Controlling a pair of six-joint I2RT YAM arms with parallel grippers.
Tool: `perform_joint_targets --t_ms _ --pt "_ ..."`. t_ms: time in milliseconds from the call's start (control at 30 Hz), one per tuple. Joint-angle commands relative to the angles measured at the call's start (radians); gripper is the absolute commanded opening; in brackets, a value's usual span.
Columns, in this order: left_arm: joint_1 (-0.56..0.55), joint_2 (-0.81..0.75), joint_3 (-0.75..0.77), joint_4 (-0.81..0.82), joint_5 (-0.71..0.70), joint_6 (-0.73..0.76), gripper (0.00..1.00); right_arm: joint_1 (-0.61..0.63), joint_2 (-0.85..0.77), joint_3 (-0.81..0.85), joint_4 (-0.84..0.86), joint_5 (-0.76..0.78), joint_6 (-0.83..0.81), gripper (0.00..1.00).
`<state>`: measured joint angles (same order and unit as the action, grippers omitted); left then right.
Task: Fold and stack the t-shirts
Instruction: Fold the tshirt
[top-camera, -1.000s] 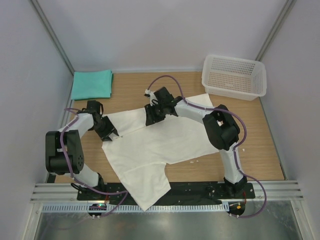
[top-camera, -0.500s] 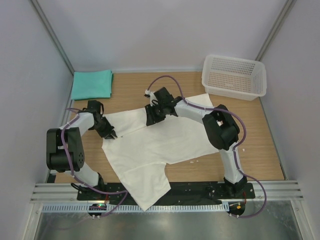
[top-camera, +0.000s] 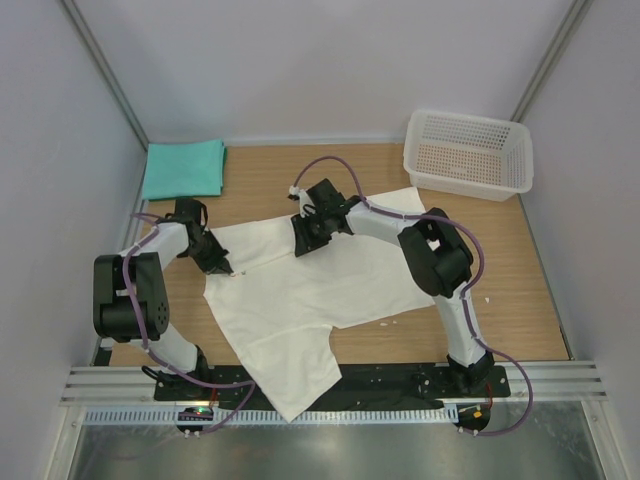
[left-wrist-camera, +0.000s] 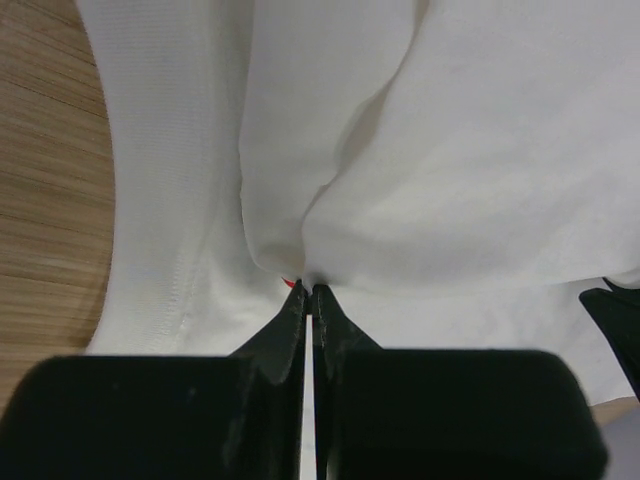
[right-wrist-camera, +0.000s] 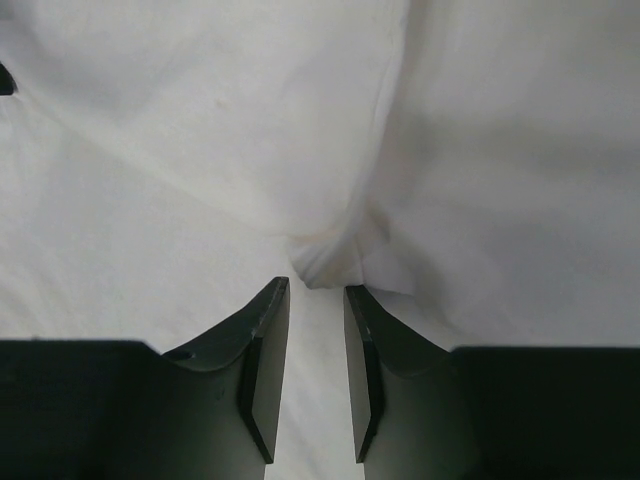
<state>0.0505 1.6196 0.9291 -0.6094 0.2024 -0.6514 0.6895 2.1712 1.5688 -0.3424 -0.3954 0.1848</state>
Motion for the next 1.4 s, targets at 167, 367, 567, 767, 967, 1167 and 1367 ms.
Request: perform_joint_targets --t_ms 167,367,567,767,967,1167,1367 --pt "0.006 0.003 0.031 0.026 -0.006 0.004 0.0 -0.001 0.013 0.06 -0.006 -0.002 -0.016 0.27" --pt "0.021 0.0 0.025 0.007 -0.027 0.01 0.0 -0.004 0.006 0.054 -0.04 0.012 -0.03 0.01" --pt "0.04 -0.015 0.008 -0.001 -0.037 0.019 0.0 -0.016 -0.02 0.016 -0.064 0.015 -0.088 0.01" --pt "0.041 -0.017 -0.009 -0.007 -0.038 0.035 0.0 -0.033 -0.033 0.008 -0.069 -0.002 -0.117 0.01" --pt "0.041 -0.013 -0.019 -0.018 -0.041 0.045 0.0 -0.045 -0.039 -0.012 -0.066 0.006 -0.128 0.01" --pt "0.041 0.0 -0.027 -0.018 -0.024 0.055 0.0 -0.051 -0.047 -0.036 -0.053 -0.002 -0.136 0.01" --pt "0.041 0.003 -0.023 -0.036 0.003 0.067 0.11 -0.053 -0.066 -0.039 -0.096 0.027 -0.171 0.05"
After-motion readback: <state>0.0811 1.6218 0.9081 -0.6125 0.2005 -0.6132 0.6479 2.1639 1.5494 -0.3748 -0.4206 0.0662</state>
